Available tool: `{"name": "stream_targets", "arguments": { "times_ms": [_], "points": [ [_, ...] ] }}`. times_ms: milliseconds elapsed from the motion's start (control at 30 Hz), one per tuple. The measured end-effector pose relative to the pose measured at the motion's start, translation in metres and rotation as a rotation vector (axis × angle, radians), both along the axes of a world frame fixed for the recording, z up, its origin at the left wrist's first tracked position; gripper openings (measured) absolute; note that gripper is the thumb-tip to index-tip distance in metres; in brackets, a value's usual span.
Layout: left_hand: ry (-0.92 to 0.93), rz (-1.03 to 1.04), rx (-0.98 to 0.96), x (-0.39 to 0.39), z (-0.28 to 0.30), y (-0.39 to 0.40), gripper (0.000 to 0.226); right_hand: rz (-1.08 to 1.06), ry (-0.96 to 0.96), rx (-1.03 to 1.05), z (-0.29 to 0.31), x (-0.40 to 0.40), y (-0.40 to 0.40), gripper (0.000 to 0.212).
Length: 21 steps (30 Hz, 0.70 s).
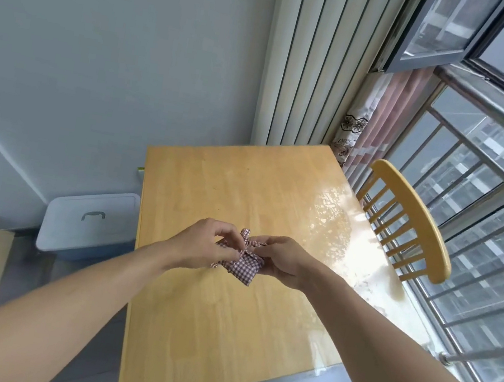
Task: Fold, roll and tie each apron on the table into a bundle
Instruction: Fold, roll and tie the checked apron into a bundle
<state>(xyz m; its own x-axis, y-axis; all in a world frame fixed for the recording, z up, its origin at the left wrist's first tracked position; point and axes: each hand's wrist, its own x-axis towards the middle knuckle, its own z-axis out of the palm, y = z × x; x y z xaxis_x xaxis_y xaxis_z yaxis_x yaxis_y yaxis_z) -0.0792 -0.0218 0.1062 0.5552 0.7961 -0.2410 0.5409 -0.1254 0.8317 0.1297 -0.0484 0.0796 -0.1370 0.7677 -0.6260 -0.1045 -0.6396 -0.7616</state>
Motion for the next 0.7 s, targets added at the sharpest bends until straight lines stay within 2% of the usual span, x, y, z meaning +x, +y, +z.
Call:
{"name": "stream_targets", "arguments": {
  "times_ms": [100, 200, 333, 367, 467, 500, 533, 600, 633, 700],
  "points": [
    [0.041, 0.173, 0.127, 0.004, -0.017, -0.003, 0.017, -0.198, -0.057, 0.052, -0.022, -0.024, -0.006, 0.017],
    [-0.088, 0.345, 0.131, 0.007, -0.034, 0.000, 0.026, -0.359, -0.125, 0.100, -0.041, -0.042, -0.010, 0.023],
    [-0.101, 0.361, 0.179, 0.000, -0.055, 0.009, 0.024, -0.498, -0.207, 0.133, -0.056, -0.056, -0.016, 0.022],
    [-0.069, 0.340, 0.247, -0.001, -0.061, 0.009, 0.025, -0.520, -0.229, 0.135, -0.061, -0.058, -0.018, 0.022],
    [-0.009, 0.330, 0.615, 0.000, -0.077, 0.008, 0.020, -0.541, -0.303, 0.138, -0.073, -0.066, -0.022, 0.023],
    [-0.009, 0.328, 0.640, 0.002, -0.082, 0.006, 0.020, -0.554, -0.318, 0.135, -0.078, -0.069, -0.024, 0.023],
    [-0.010, 0.325, 0.560, 0.004, -0.085, 0.004, 0.023, -0.570, -0.330, 0.132, -0.082, -0.071, -0.027, 0.022],
    [0.009, 0.351, 0.224, 0.010, -0.092, 0.001, 0.035, -0.600, -0.325, 0.136, -0.089, -0.074, -0.032, 0.021],
    [0.026, 0.360, 0.069, 0.014, -0.097, 0.001, 0.034, -0.613, -0.313, 0.132, -0.094, -0.075, -0.035, 0.021],
    [0.065, 0.350, -0.061, 0.019, -0.105, 0.002, 0.019, -0.613, -0.302, 0.111, -0.102, -0.074, -0.042, 0.021]
  ]
}}
